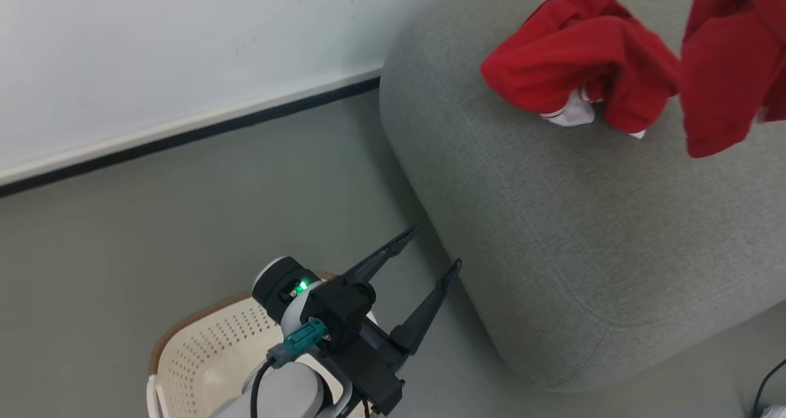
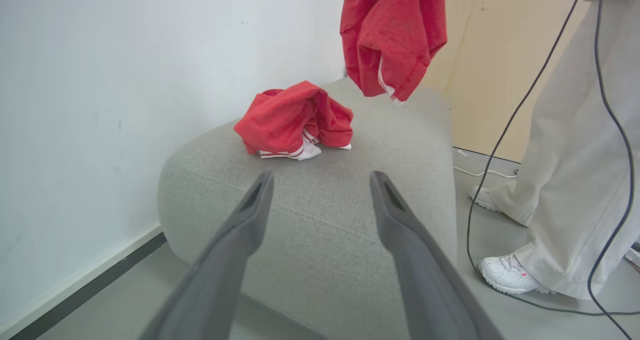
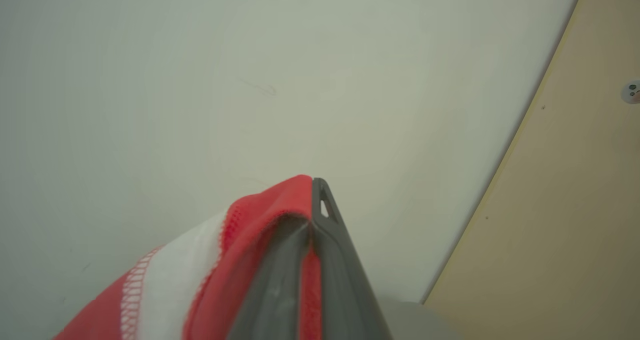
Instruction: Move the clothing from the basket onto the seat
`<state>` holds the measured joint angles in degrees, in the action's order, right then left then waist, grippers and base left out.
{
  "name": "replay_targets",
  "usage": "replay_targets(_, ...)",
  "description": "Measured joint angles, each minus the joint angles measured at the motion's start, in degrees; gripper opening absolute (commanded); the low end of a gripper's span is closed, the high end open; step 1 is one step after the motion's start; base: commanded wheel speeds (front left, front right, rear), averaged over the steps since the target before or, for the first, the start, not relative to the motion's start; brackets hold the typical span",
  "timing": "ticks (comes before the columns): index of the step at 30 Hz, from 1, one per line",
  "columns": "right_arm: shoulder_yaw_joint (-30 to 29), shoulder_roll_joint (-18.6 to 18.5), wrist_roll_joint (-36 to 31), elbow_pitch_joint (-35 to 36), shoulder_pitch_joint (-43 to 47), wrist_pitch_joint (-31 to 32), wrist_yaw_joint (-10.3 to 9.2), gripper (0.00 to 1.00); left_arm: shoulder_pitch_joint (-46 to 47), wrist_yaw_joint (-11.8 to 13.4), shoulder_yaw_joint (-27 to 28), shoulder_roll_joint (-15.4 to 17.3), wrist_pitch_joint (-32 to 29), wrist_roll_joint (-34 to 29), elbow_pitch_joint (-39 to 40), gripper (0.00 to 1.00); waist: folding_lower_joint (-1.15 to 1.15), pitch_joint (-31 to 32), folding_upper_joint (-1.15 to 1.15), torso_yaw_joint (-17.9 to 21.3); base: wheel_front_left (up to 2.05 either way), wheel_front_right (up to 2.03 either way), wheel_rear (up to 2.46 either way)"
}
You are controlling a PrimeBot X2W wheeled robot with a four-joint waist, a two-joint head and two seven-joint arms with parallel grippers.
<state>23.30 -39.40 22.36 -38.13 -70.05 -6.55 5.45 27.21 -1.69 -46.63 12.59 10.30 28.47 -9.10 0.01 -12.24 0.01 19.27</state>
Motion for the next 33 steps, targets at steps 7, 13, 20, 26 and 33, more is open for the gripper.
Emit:
replay_targets(7,-0.77,-0.48,-0.11,-2.05,-4.83,0.98,-1.49,0.0,2.02,0.24,0.83,2.3,-1.21,-0.9,2.65,1.0,0.0,-5.24,0.0,-2.82,0.0,0.0,0.0)
replay_targets(13,-1.35,0.37,-0.21,-4.77,-6.66,0.93,-3.25,0.0,4.02,0.69,1.77,3.94,-2.19,-1.76,4.7,1.0,0.0,-9.95,0.0,-4.41,0.0,0.0,0.0)
replay_targets(20,-0.65,3.93,0.05,-9.85,-3.94,0.42,-4.02,0.0,5.39,0.69,1.91,4.87,-3.49,-2.98,5.7,1.0,0.01,-14.27,0.01,-5.22,0.0,0.0,0.0)
replay_targets(26,-0.01,6.94,0.54,-15.45,0.04,-0.3,-4.53,0.0,6.42,0.68,1.94,5.2,-4.14,-3.32,5.86,1.0,0.01,-17.5,0.01,-5.7,0.0,0.0,0.0)
replay_targets(33,0.83,8.82,0.58,-19.11,0.56,-2.46,-4.5,0.3,6.45,0.68,2.24,5.86,-4.22,-3.35,5.06,1.0,0.0,-18.73,0.01,-5.7,0.0,0.0,0.0)
